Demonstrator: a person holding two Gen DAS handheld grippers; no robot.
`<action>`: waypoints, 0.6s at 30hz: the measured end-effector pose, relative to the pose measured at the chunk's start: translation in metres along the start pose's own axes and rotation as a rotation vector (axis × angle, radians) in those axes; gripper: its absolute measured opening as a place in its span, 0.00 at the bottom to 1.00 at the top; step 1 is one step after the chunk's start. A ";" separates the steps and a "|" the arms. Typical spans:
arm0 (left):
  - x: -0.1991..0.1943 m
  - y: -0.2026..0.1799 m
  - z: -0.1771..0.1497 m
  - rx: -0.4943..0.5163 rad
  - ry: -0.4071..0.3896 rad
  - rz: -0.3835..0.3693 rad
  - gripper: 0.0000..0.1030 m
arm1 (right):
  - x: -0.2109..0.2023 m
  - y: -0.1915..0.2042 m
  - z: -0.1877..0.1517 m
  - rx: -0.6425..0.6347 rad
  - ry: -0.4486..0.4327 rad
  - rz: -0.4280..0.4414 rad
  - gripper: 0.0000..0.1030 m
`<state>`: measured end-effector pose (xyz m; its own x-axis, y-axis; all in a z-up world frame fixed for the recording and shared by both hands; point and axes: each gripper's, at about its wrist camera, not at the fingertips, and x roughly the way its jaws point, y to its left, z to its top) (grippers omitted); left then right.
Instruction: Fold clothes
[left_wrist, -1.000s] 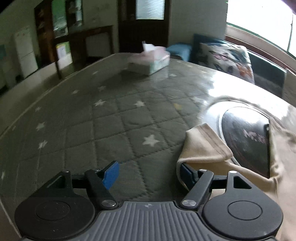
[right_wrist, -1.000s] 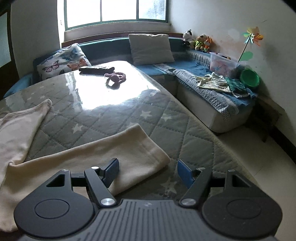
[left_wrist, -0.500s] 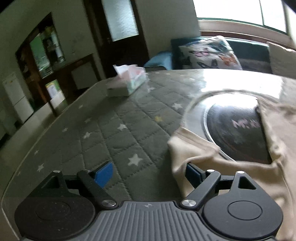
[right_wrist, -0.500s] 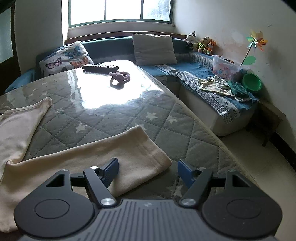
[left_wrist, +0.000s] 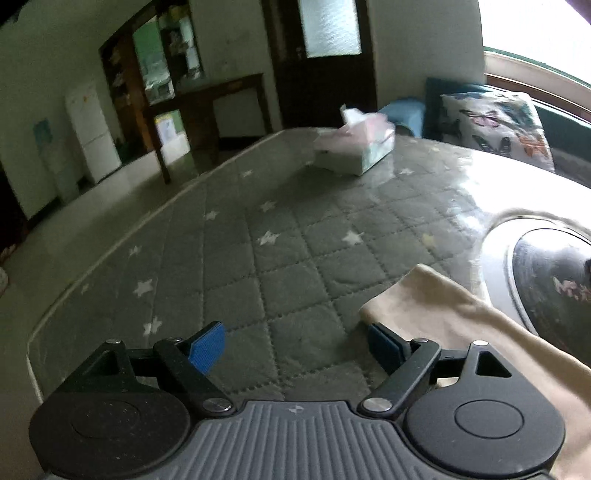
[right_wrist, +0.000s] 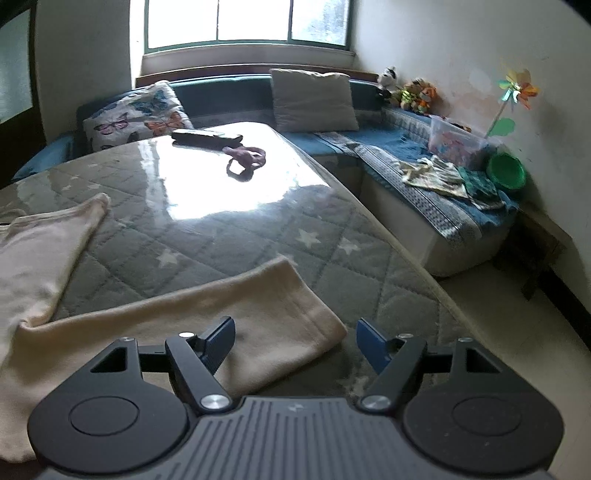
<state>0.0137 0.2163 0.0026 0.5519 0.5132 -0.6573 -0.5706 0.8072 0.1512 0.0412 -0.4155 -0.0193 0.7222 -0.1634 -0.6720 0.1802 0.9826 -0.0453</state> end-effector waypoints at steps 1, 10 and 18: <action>-0.002 -0.005 0.001 0.014 -0.008 -0.017 0.84 | -0.002 0.004 0.003 -0.011 -0.004 0.019 0.72; 0.008 -0.060 -0.006 0.193 -0.009 -0.087 0.84 | -0.011 0.055 0.031 -0.132 -0.035 0.226 0.72; 0.014 -0.072 0.007 0.201 -0.023 -0.078 0.85 | 0.010 0.103 0.043 -0.230 0.001 0.325 0.61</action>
<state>0.0665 0.1677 -0.0125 0.6046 0.4517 -0.6560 -0.3942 0.8854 0.2464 0.0963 -0.3194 0.0012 0.7161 0.1589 -0.6797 -0.2118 0.9773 0.0054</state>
